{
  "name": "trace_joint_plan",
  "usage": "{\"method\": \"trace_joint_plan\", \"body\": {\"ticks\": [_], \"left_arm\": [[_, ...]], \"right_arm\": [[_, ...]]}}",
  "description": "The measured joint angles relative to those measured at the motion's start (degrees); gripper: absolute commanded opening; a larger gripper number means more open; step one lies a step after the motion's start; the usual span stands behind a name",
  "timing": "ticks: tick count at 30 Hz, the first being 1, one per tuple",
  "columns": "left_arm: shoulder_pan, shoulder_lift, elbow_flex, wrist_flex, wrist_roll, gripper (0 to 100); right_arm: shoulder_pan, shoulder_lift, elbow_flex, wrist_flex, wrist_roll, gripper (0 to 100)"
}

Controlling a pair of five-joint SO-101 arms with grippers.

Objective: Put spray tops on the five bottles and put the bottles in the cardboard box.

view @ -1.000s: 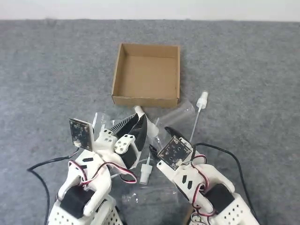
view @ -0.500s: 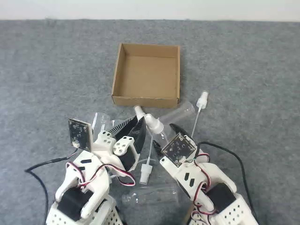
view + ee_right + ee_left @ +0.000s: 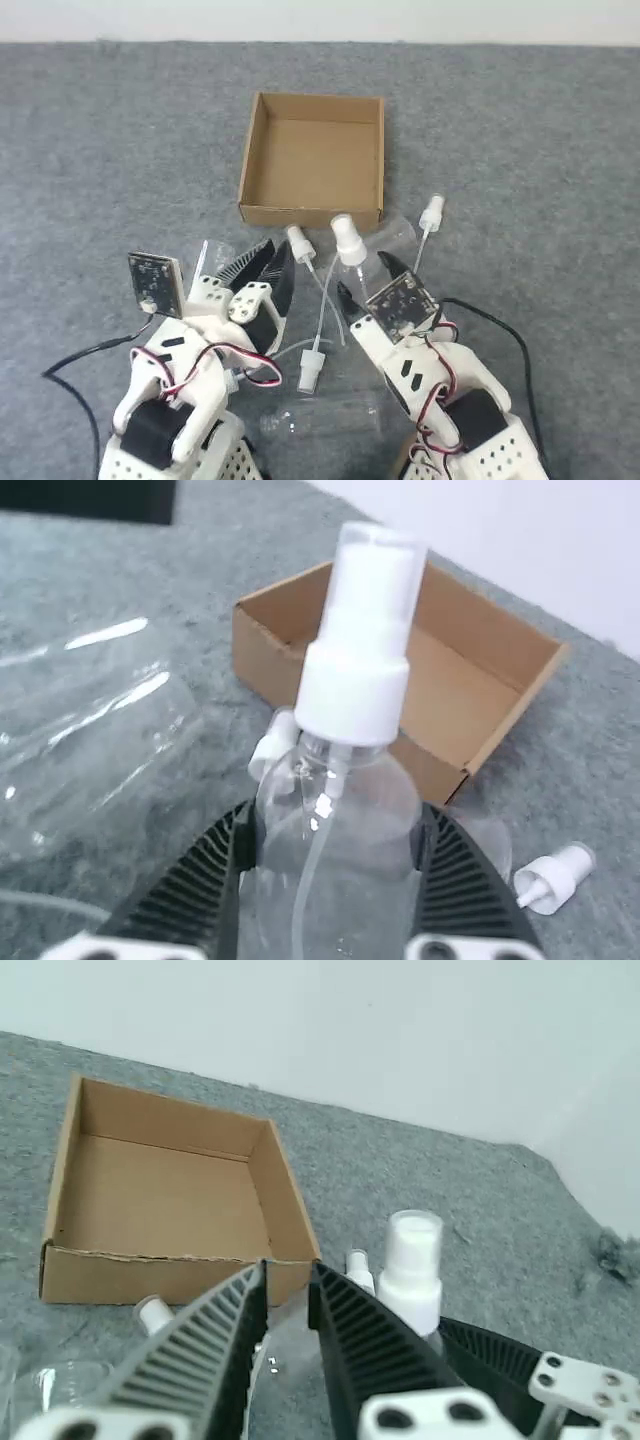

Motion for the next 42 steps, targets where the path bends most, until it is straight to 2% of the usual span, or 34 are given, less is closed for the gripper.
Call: {"method": "trace_joint_plan", "body": {"ticks": [9,16,23,26,32,38,42], "left_arm": [[-4.57,0.00,0.00,0.00,-0.09,7],[-5.01,0.00,3.34,-5.98,-0.09,7],[-5.01,0.00,3.87,-6.59,-0.09,7],[-5.01,0.00,3.87,-6.59,-0.09,11],[-5.01,0.00,3.96,-6.59,-0.09,28],[-5.01,0.00,6.24,-6.77,-0.26,29],[-2.20,0.00,6.51,-6.77,-0.26,29]], "right_arm": [[0.97,0.00,-1.67,-5.36,-0.26,11.1],[0.88,0.00,-7.38,-6.24,-0.26,11.1],[0.88,0.00,-9.67,-12.22,-0.26,11.0],[0.88,0.00,-9.67,-14.51,-0.26,11.0],[0.88,0.00,-9.67,-18.81,-0.26,11.0],[0.88,0.00,-9.67,-21.63,-0.26,11.0],[0.88,0.00,-9.67,-21.80,-0.26,11.0]]}}
